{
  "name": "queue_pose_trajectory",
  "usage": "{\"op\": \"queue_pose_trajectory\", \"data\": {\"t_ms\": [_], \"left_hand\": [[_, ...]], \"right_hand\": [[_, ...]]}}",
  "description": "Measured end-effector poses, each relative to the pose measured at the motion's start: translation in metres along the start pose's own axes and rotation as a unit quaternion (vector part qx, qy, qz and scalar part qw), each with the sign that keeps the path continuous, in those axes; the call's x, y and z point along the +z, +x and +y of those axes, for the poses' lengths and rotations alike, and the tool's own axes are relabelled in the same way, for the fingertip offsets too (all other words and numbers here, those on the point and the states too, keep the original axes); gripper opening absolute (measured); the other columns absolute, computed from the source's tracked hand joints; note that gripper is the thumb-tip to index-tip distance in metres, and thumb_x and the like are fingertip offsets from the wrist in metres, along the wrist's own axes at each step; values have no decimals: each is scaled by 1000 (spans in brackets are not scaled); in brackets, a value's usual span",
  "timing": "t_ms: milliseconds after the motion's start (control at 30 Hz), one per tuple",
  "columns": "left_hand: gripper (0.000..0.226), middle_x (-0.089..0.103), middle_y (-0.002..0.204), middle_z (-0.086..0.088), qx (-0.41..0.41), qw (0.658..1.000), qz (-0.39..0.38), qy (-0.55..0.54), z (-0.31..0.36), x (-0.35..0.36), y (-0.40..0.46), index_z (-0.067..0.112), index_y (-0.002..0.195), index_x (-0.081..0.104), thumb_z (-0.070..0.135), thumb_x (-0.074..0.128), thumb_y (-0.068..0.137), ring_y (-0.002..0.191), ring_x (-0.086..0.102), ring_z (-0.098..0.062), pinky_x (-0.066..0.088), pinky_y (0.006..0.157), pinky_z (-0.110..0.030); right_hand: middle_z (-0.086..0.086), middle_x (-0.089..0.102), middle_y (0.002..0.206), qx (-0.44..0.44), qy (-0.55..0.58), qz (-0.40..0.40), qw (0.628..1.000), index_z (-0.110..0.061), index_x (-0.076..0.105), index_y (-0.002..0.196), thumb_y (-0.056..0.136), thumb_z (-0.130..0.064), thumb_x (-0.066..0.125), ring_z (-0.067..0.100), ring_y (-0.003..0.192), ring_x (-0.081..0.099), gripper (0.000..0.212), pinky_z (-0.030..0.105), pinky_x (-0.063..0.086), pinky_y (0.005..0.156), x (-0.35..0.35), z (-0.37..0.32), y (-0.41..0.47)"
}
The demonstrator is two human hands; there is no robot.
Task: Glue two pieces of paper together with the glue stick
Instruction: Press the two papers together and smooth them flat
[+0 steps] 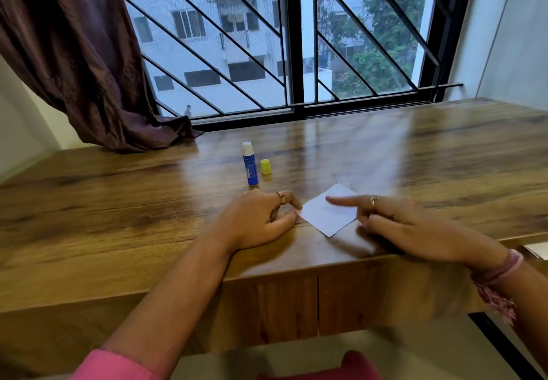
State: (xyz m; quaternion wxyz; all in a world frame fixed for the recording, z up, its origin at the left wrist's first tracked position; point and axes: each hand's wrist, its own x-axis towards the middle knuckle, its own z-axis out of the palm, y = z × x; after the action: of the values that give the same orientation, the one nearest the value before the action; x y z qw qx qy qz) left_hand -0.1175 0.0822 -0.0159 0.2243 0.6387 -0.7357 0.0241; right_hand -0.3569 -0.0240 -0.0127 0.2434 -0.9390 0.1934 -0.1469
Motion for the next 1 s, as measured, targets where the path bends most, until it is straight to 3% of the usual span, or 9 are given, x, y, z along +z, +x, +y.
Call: {"op": "queue_pose_trajectory", "data": {"t_ms": [67, 133, 233, 333, 433, 600, 767, 1000], "left_hand": [[20, 50, 47, -1, -3, 1000, -2, 1, -1, 0, 0, 25, 107, 64, 26, 49, 95, 46, 47, -11, 31, 49, -15], [20, 47, 45, 2, -8, 1000, -5, 1, -2, 0, 0, 26, 108, 64, 24, 49, 95, 45, 46, -10, 30, 49, -15], [21, 44, 44, 5, -9, 1000, -8, -3, -2, -1, 0, 26, 108, 64, 23, 49, 95, 45, 45, -8, 28, 49, -15], [21, 45, 45, 2, -11, 1000, -12, -6, -3, -1, 0, 27, 109, 63, 24, 49, 94, 44, 44, -9, 29, 49, -16], [21, 48, 47, 0, -14, 1000, -12, -4, -3, -1, 0, 28, 109, 63, 25, 49, 94, 45, 44, -10, 32, 50, -20], [24, 48, 48, 1, -9, 1000, -13, -4, -3, -1, 0, 27, 112, 62, 25, 47, 94, 46, 45, -9, 29, 50, -17], [40, 46, 49, 4, 6, 1000, -8, -4, 1, -2, -1, 29, 118, 59, 42, 38, 87, 46, 45, -9, 36, 50, -22], [32, 50, 50, -4, 4, 1000, -8, -19, 2, -2, -1, 26, 108, 66, 34, 44, 86, 47, 47, -14, 35, 49, -18]], "right_hand": [[-24, 60, 89, 26, 39, 60, 997, -47, 57, 112, 96, -18, 38, 2, 65, 47, 38, 26, 34, 79, 0, 2, 7], [-13, 50, 88, 40, -13, 79, 996, -56, 46, 120, 96, -21, 36, -2, 78, 47, 44, 34, 30, 92, 0, 3, 15], [-14, 42, 97, 52, -76, 41, 995, -60, 38, 130, 96, -32, 31, -2, 98, 43, 44, 30, 15, 89, 1, 2, 24], [-9, 39, 104, 50, -110, 2, 993, -64, 34, 130, 95, -36, 29, 2, 103, 37, 45, 29, 12, 86, 8, -1, 32], [-7, 35, 104, 37, -172, 12, 984, -67, 27, 130, 96, -39, 26, 6, 104, 32, 45, 27, 8, 84, 18, -2, 35], [-7, 32, 101, 26, -212, 22, 977, -69, 22, 130, 94, -45, 19, 8, 100, 30, 43, 27, 5, 83, 23, 1, 34], [-9, 30, 98, 22, -214, 24, 976, -70, 21, 130, 94, -46, 19, 6, 96, 29, 43, 29, 6, 87, 23, 3, 35], [-9, 32, 99, 33, -204, 15, 978, -70, 20, 129, 93, -46, 17, 6, 99, 30, 44, 27, 5, 83, 22, 4, 37]]}}
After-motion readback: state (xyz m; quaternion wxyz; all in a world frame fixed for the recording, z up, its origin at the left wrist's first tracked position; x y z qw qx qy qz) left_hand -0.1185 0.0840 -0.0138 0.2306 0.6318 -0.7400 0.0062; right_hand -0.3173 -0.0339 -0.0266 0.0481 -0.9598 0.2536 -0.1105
